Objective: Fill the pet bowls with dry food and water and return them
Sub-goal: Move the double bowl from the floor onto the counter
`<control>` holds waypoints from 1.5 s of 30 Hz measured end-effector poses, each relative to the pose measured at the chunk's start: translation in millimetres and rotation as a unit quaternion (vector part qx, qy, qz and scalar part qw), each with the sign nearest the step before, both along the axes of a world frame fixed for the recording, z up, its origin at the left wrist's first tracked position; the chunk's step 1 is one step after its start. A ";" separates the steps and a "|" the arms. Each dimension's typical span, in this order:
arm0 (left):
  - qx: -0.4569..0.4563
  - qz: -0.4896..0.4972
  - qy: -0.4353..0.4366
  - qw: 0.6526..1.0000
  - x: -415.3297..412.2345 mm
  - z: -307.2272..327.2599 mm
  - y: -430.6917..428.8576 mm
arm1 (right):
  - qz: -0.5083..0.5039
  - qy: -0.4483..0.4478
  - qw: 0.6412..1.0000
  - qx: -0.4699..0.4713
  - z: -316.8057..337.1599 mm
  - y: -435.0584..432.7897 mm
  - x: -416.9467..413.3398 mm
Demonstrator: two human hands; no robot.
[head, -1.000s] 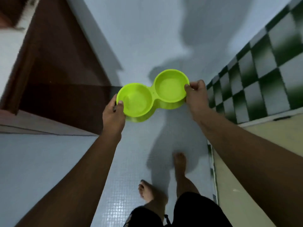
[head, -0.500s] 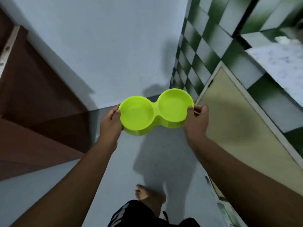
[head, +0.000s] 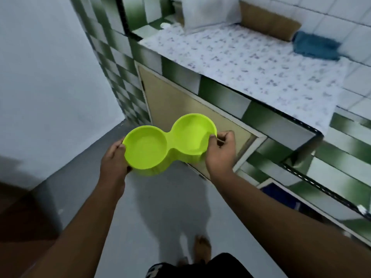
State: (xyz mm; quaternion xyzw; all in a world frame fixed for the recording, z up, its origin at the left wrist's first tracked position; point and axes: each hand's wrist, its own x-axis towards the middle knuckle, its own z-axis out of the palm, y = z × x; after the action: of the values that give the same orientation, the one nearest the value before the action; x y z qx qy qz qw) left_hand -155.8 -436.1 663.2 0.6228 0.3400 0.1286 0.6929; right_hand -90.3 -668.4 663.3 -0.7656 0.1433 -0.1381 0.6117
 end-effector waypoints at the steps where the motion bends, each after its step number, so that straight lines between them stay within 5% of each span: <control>1: 0.003 -0.024 -0.004 1.000 0.3 2.3 -12.2 | -0.022 0.009 1.000 0.001 -0.6 -14.8 -9.5; 21: 0.034 -0.324 -0.025 0.945 20.0 2.2 -347.0 | -0.343 0.002 0.939 0.022 -10.5 -343.8 -129.2; 31: 0.043 -0.340 0.021 0.939 14.4 -19.6 -533.5 | -0.217 0.096 0.969 -0.070 -0.6 -554.3 -99.3; 45: 0.022 -0.396 0.095 0.913 50.3 -58.5 -676.3 | -0.082 0.154 0.971 -0.162 -12.9 -709.5 33.9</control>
State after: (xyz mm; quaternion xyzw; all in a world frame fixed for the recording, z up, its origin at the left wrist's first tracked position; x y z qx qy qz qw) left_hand -105.6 -1112.4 604.7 0.7306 0.1264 -0.2089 0.6376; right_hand -56.3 -1377.9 650.4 -0.8520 0.2742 -0.0896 0.4370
